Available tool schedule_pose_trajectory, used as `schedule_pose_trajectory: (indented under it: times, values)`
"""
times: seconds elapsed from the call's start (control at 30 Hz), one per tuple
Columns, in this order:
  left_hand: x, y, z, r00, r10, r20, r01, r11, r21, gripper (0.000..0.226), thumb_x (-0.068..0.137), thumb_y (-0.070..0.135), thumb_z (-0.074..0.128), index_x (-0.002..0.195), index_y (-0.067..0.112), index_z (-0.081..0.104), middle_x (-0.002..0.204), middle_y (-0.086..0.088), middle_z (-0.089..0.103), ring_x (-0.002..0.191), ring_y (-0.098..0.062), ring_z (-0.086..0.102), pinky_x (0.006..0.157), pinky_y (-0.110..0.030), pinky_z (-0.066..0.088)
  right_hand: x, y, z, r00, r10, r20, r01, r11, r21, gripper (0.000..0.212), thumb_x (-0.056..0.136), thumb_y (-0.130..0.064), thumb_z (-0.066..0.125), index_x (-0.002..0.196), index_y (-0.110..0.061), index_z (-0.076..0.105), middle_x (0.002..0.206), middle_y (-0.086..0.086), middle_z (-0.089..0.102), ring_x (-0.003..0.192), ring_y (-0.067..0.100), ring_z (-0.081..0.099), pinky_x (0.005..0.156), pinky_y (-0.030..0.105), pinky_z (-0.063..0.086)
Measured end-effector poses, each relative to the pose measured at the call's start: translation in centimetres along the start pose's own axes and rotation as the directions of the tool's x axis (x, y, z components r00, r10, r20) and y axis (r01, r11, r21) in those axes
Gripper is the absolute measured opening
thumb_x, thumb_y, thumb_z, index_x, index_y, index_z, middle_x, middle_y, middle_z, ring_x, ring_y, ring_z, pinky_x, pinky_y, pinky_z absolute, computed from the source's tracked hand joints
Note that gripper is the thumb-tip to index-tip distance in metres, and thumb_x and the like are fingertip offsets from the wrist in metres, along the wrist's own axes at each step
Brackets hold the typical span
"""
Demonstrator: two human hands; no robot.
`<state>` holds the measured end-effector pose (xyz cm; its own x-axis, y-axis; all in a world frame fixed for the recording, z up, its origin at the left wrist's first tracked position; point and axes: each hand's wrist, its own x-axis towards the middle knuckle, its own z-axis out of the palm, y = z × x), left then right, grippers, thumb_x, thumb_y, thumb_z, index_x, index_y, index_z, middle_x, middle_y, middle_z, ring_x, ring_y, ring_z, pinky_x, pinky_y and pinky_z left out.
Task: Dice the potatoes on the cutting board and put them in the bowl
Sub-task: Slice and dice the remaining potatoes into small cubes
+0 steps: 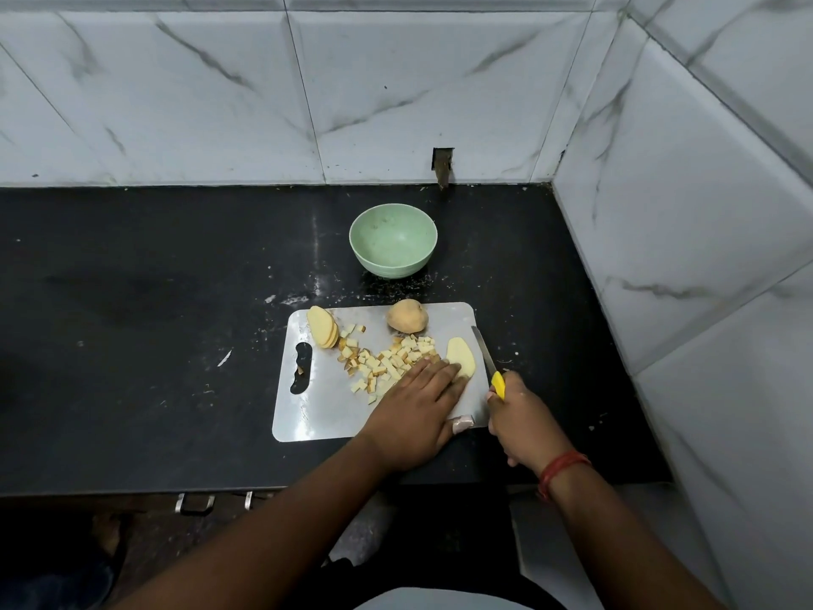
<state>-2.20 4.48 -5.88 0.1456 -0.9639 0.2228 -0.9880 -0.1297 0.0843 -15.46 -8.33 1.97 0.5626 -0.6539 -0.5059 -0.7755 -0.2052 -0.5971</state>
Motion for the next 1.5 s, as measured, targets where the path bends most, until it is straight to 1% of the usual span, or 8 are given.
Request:
schedule_pose_trajectory:
  times: [0.1, 0.4, 0.87, 1.0, 1.07, 1.2, 1.37, 1.5]
  values:
    - [-0.5, -0.1, -0.2, 0.996, -0.084, 0.004, 0.084, 0.996, 0.004, 0.068, 0.107, 0.056, 0.029, 0.147, 0.006, 0.051, 0.154, -0.014, 0.048, 0.148, -0.030, 0.038, 0.127, -0.044, 0.021, -0.2, -0.2, -0.1, 1.000, -0.007, 0.004, 0.007, 1.000, -0.005, 0.027, 0.101, -0.028, 0.039, 0.128, -0.020, 0.039, 0.098, 0.013, 0.062, 0.073, 0.026, 0.062, 0.039, 0.028, 0.049]
    - [-0.1, -0.2, -0.6, 0.998, -0.046, 0.050, 0.044, 0.998, 0.038, 0.063, 0.106, 0.056, 0.035, 0.147, 0.012, 0.051, 0.154, -0.011, 0.047, 0.149, -0.032, 0.033, 0.125, -0.051, 0.022, -0.1, -0.7, 0.0, 0.998, 0.037, 0.059, -0.030, 0.992, -0.120, 0.019, 0.101, -0.026, 0.038, 0.116, -0.015, 0.041, 0.101, 0.015, 0.062, 0.072, 0.030, 0.065, 0.045, 0.031, 0.053]
    - [0.0, -0.3, 0.0, 0.996, -0.037, 0.085, 0.029, 0.995, 0.096, 0.062, 0.106, 0.056, 0.032, 0.149, 0.014, 0.050, 0.156, -0.012, 0.046, 0.149, -0.033, 0.033, 0.124, -0.058, 0.019, 0.4, -1.7, -0.2, 0.998, 0.065, 0.004, -0.062, 0.976, -0.208, 0.027, 0.100, -0.021, 0.040, 0.126, -0.011, 0.039, 0.104, 0.014, 0.060, 0.069, 0.028, 0.064, 0.042, 0.031, 0.053]
    - [0.1, -0.4, 0.1, 0.997, 0.003, 0.074, -0.008, 0.998, 0.057, 0.061, 0.107, 0.053, 0.034, 0.151, 0.012, 0.047, 0.161, -0.012, 0.039, 0.153, -0.032, 0.027, 0.126, -0.053, 0.017, 1.0, -2.3, -0.1, 0.999, 0.052, -0.005, -0.052, 0.970, -0.239, 0.035, 0.099, -0.015, 0.039, 0.133, -0.008, 0.035, 0.114, 0.016, 0.056, 0.071, 0.031, 0.064, 0.039, 0.028, 0.047]
    - [0.2, -0.5, 0.1, 0.995, 0.024, 0.094, -0.027, 0.999, 0.036, 0.063, 0.107, 0.051, 0.033, 0.153, 0.010, 0.043, 0.163, -0.013, 0.036, 0.154, -0.030, 0.025, 0.128, -0.049, 0.014, 1.1, -2.5, 0.0, 0.998, 0.058, 0.005, -0.054, 0.959, -0.278, 0.037, 0.098, -0.011, 0.039, 0.134, -0.006, 0.033, 0.115, 0.020, 0.057, 0.074, 0.035, 0.065, 0.044, 0.031, 0.050]
    - [0.4, -0.7, 0.2, 0.990, 0.037, 0.133, -0.042, 0.998, 0.036, 0.066, 0.106, 0.051, 0.029, 0.156, 0.008, 0.039, 0.164, -0.017, 0.033, 0.154, -0.031, 0.025, 0.128, -0.047, 0.012, 1.3, -2.6, 0.4, 0.997, -0.035, 0.068, 0.057, 0.930, -0.364, 0.036, 0.097, -0.011, 0.041, 0.131, 0.002, 0.044, 0.122, 0.024, 0.057, 0.108, 0.037, 0.061, 0.087, 0.041, 0.052]
    - [0.5, -0.6, 0.1, 0.988, 0.027, 0.152, -0.034, 0.998, 0.049, 0.071, 0.104, 0.054, 0.022, 0.157, 0.009, 0.037, 0.165, -0.017, 0.032, 0.154, -0.032, 0.025, 0.129, -0.046, 0.006, 1.5, -2.8, 0.6, 0.995, -0.032, 0.095, 0.065, 0.927, -0.369, 0.038, 0.096, -0.012, 0.043, 0.131, 0.003, 0.048, 0.120, 0.022, 0.060, 0.105, 0.037, 0.063, 0.075, 0.036, 0.050]
    - [0.6, -0.5, 0.0, 0.988, 0.017, 0.153, -0.026, 0.998, 0.055, 0.071, 0.104, 0.055, 0.023, 0.157, 0.010, 0.037, 0.165, -0.017, 0.032, 0.154, -0.032, 0.025, 0.127, -0.046, 0.000, 1.5, -3.0, 0.4, 0.995, -0.040, 0.095, 0.076, 0.912, -0.404, 0.036, 0.094, -0.013, 0.045, 0.127, 0.000, 0.052, 0.120, 0.021, 0.060, 0.106, 0.037, 0.062, 0.079, 0.038, 0.052]
